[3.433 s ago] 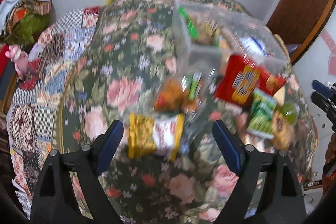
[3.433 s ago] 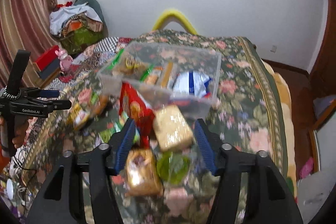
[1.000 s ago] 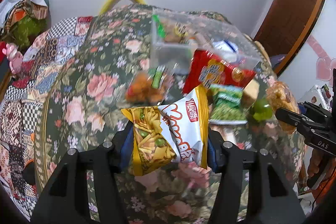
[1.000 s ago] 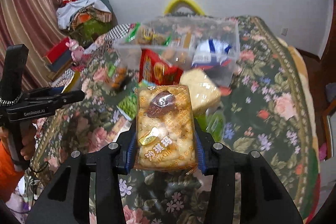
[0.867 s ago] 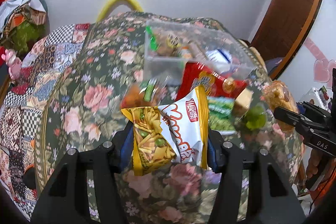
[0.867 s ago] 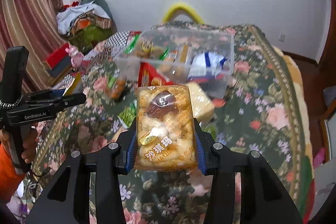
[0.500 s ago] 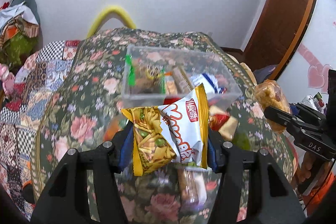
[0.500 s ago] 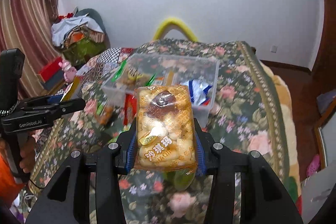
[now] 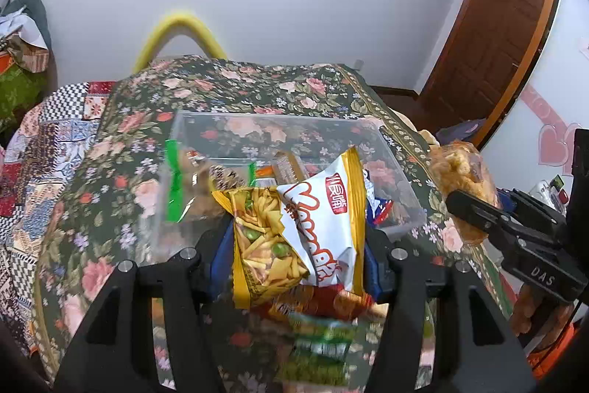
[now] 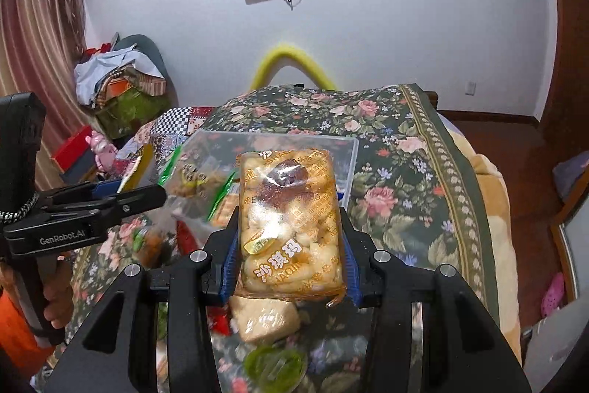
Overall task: Organize snacks
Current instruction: 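Carry the fries pack and bread cake over the clear box and release them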
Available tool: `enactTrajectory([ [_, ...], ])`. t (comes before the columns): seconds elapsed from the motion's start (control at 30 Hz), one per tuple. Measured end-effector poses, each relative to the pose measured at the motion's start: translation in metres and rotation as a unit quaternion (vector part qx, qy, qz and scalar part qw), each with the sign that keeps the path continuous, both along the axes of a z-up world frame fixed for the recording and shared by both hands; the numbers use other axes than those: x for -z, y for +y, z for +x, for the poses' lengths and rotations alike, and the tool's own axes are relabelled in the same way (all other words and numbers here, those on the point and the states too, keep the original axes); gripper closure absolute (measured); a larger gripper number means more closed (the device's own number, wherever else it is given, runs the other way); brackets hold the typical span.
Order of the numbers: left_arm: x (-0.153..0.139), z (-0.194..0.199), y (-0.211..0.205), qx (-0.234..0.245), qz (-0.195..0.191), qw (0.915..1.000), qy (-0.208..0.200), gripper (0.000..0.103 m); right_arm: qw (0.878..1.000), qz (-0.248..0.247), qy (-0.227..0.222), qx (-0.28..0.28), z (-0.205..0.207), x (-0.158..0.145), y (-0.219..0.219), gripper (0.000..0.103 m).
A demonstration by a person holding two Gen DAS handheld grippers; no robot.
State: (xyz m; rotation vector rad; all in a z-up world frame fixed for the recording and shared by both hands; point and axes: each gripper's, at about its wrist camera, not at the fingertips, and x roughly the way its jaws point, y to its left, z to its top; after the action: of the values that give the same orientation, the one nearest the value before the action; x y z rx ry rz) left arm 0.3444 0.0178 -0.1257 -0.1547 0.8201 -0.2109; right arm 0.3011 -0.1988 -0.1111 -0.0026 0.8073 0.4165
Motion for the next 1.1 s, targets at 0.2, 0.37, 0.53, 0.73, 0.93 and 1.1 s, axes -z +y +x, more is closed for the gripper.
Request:
enactTrajectory([
  [0.2,0.016,0.034,-0.007,-0.008,0.005,0.9998,0.016,0.046,1.000,0.001,0.001,-0.007,0.024,0.009,0.008,0.061],
  [0.37,0.032,0.062,-0.011,-0.009,0.003,0.9991,0.042,0.046,1.000,-0.007,0.008,-0.010,0.045,0.019,0.018,0.061],
  [0.53,0.040,0.086,-0.018,-0.007,0.021,0.9980,0.059,0.046,0.999,-0.006,0.042,-0.006,0.070,0.038,0.020,0.061],
  [0.73,0.052,0.103,-0.022,0.002,0.021,0.9959,0.088,0.046,0.997,-0.008,0.075,-0.015,0.088,0.053,0.022,0.061],
  [0.93,0.060,0.108,-0.020,-0.006,0.015,0.9948,0.101,0.045,0.997,-0.022,0.072,-0.023,0.091,0.056,0.026,0.061],
  [1.1,0.070,0.109,-0.011,-0.011,-0.017,0.9918,0.126,0.042,0.996,-0.018,0.080,-0.026,0.093,0.060,0.027,0.061],
])
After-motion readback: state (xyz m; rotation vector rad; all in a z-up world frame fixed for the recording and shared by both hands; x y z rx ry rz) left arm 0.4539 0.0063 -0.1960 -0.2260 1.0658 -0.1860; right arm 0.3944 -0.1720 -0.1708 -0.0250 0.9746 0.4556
